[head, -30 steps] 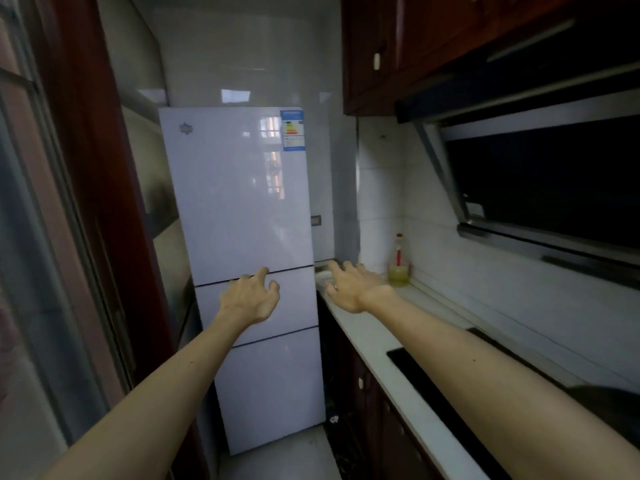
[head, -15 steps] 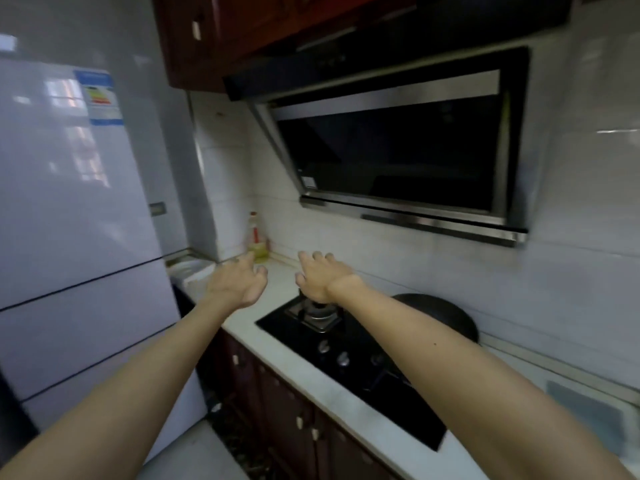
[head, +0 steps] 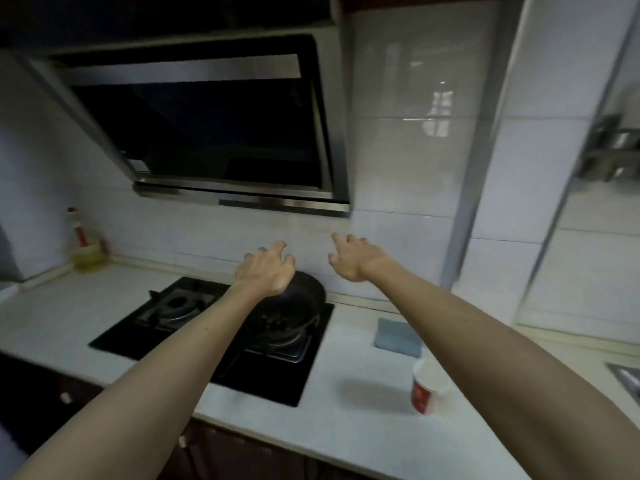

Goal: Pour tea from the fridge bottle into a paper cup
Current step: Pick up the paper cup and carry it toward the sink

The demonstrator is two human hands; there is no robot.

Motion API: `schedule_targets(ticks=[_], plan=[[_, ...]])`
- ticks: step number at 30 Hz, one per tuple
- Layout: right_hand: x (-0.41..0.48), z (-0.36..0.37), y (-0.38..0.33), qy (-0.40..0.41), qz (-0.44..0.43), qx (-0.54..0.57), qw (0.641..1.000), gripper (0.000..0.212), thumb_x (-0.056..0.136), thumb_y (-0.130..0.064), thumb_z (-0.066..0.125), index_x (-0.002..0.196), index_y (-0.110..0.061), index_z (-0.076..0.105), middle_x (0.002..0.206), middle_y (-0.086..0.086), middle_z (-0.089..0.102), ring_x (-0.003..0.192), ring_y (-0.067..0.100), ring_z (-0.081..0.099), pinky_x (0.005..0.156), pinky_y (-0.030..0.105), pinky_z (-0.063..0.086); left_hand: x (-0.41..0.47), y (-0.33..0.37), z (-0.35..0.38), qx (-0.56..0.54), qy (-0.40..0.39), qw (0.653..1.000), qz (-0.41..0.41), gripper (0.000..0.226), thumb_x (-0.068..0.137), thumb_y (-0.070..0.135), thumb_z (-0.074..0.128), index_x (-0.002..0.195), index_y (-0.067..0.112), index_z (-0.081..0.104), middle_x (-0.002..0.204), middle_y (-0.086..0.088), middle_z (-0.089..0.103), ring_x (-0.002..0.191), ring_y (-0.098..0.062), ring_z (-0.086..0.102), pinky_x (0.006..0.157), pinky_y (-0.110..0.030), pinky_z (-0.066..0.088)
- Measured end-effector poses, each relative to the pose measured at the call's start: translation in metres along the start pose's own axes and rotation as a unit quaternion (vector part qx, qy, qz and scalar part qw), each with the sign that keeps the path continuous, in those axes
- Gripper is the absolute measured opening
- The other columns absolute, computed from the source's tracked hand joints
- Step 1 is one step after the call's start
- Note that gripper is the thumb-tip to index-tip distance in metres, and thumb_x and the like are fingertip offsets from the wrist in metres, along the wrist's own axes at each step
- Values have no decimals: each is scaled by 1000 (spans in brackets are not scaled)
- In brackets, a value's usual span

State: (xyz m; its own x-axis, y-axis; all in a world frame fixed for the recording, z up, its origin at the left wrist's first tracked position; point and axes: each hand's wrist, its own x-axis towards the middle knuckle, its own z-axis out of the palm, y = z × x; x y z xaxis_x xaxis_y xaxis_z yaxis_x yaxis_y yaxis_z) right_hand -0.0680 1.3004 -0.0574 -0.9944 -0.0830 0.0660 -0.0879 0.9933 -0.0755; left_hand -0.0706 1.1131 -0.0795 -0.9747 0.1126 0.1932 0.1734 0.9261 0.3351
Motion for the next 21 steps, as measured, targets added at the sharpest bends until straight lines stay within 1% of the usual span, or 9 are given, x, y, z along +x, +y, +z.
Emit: schedule_targets(ticks=[5,11,15,18,21], plan=[[-20,1,99,-5,70,-7,997,56,103,-41,27,151,-14,18,150,20,32,133,42,37,105,53,36,17,69,37,5,-38,998,44,52,98,41,26,148,25,28,139,-20,47,121,-40,47,97,-48,41],[-48,7,192,-21,127,3,992,57,103,-41,26,152,-14,13,152,19,30,134,41,37,105,51,35,26,135,84,19,-68,994,79,51,100,39,25,147,23,29,137,-21,48,120,-40,47,96,-46,41],[-65,21,234,-29,138,26,990,57,103,-41,27,152,-14,14,153,21,29,133,43,38,107,53,36,27,165,118,20,-87,992,84,50,101,40,25,148,24,29,138,-19,48,120,-39,47,96,-45,42],[-73,39,255,-37,138,40,989,57,104,-40,28,153,-14,14,151,23,31,132,43,39,107,53,36,24,174,146,24,-103,991,84,49,101,40,24,147,23,30,137,-17,50,118,-36,51,96,-43,44],[-78,61,269,-48,143,64,986,58,104,-40,28,153,-14,13,150,22,32,131,44,40,108,53,36,21,178,174,16,-125,989,74,49,101,40,25,147,24,31,139,-16,49,121,-37,49,98,-43,43]])
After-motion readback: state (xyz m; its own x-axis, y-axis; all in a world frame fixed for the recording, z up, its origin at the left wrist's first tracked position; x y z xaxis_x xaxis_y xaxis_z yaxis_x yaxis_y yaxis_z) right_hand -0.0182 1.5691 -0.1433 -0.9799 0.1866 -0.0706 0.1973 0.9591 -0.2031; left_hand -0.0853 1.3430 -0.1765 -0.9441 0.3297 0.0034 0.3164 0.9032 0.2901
